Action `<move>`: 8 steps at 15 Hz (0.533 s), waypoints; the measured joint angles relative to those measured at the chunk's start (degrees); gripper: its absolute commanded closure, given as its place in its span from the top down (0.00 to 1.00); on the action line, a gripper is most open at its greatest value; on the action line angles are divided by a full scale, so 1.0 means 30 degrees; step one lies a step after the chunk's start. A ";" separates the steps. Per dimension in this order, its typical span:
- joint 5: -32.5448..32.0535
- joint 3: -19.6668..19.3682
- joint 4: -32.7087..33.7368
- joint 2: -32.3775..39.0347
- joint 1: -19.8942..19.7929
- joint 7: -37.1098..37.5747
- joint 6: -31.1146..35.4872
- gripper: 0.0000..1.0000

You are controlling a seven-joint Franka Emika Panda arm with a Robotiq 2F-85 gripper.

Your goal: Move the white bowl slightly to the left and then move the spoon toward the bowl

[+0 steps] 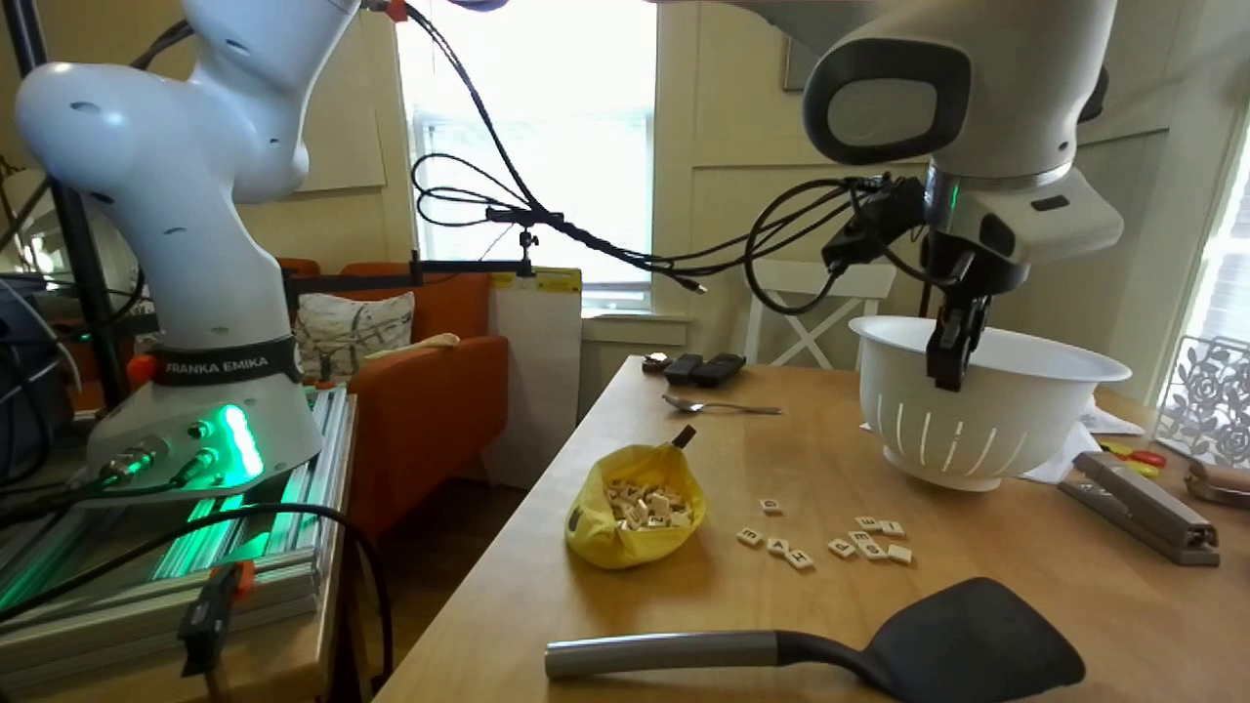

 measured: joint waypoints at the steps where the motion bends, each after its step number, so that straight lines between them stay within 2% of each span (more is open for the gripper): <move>1: 0.0000 0.0134 -0.0335 -0.0243 0.0059 -0.0456 0.0003 0.04; 8: 0.0003 0.1067 -0.2782 -0.2378 0.1512 -0.2322 0.0391 0.04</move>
